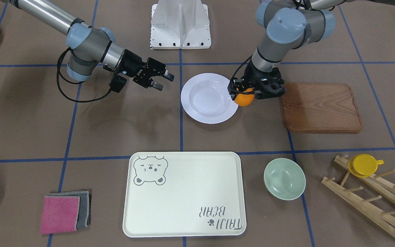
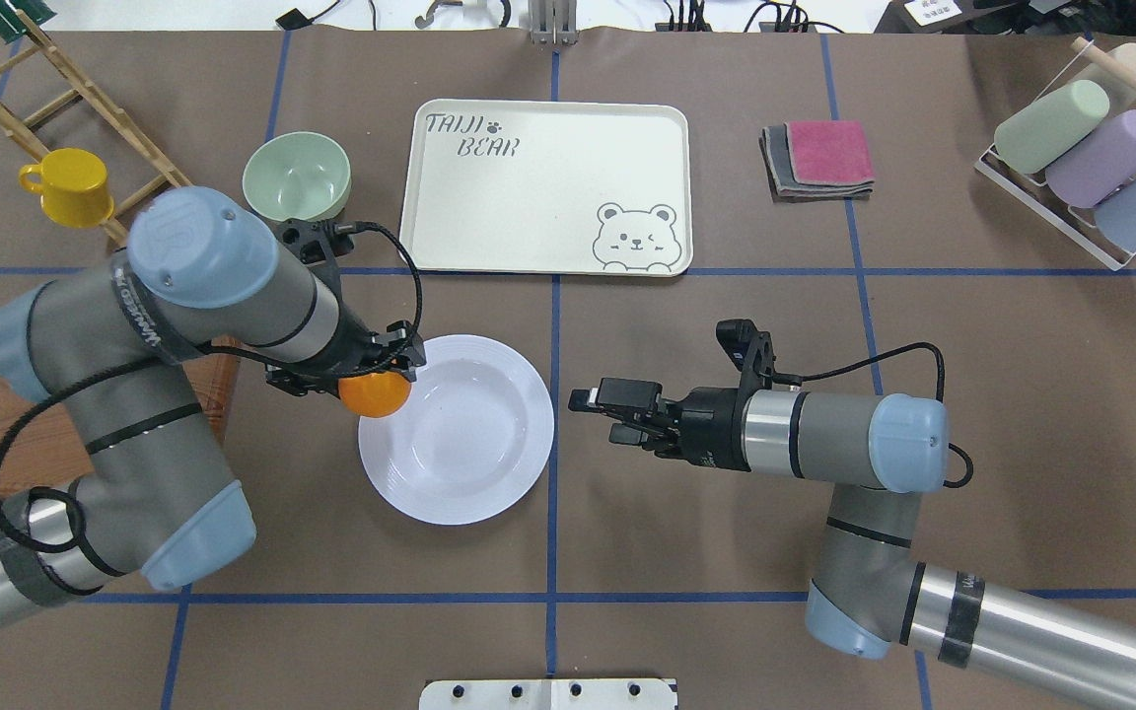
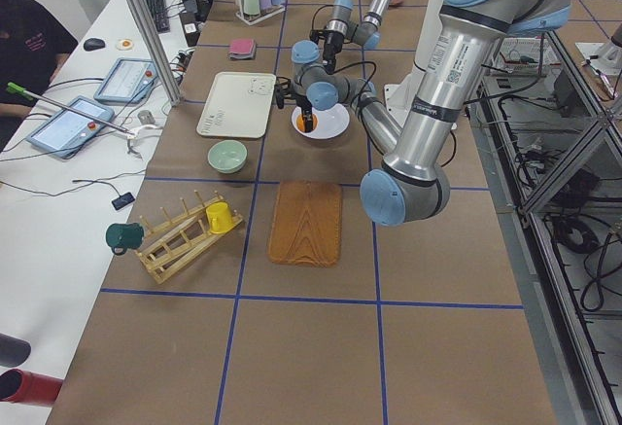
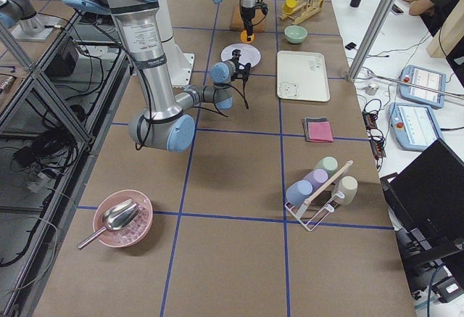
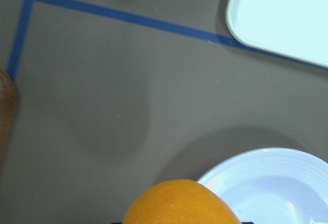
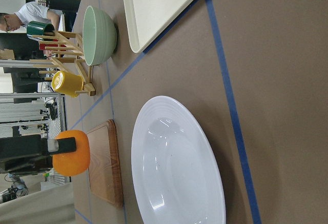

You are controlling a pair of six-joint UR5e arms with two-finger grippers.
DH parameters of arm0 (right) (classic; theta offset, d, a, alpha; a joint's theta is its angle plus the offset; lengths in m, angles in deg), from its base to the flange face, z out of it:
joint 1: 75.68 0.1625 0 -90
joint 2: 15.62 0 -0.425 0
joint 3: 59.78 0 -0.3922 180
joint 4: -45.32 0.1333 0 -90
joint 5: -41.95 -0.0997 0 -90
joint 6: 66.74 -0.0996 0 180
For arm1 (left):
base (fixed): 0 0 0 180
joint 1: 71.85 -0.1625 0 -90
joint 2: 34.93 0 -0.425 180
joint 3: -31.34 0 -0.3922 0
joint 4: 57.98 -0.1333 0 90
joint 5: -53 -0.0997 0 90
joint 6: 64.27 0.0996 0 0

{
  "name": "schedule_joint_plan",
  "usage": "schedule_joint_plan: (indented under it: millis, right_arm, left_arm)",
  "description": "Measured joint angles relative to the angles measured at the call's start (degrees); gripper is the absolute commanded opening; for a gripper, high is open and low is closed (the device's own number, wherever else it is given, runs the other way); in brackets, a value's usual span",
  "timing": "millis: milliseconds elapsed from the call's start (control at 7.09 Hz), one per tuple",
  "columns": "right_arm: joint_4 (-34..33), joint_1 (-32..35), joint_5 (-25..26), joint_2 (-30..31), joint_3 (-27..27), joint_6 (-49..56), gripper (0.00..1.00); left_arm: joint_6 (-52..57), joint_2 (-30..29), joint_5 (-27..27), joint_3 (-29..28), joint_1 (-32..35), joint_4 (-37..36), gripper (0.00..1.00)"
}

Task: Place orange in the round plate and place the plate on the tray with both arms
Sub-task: 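Carry the orange over the plate with the left gripper while the right nears the rim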

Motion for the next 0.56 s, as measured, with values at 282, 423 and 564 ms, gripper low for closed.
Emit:
schedule_joint_plan:
  millis: [282,423,564]
  right_arm:
    - [-2.8,-0.6,1.2,-2.3,0.9,0.2,0.99]
    - [-3.8,-1.0,1.7,-2.9,0.9,0.2,0.99]
    - [-4.2,-1.2,2.0,-3.2,1.0,0.3,0.99]
  left_arm:
    - [-2.5,-2.6,-2.1,-2.9,-2.9,0.3,0.94]
    - [-2.8,-2.9,-3.2,-3.8,-3.6,1.2,0.98]
    - [-2.8,-2.9,-3.9,-4.4,-3.9,2.8,0.99]
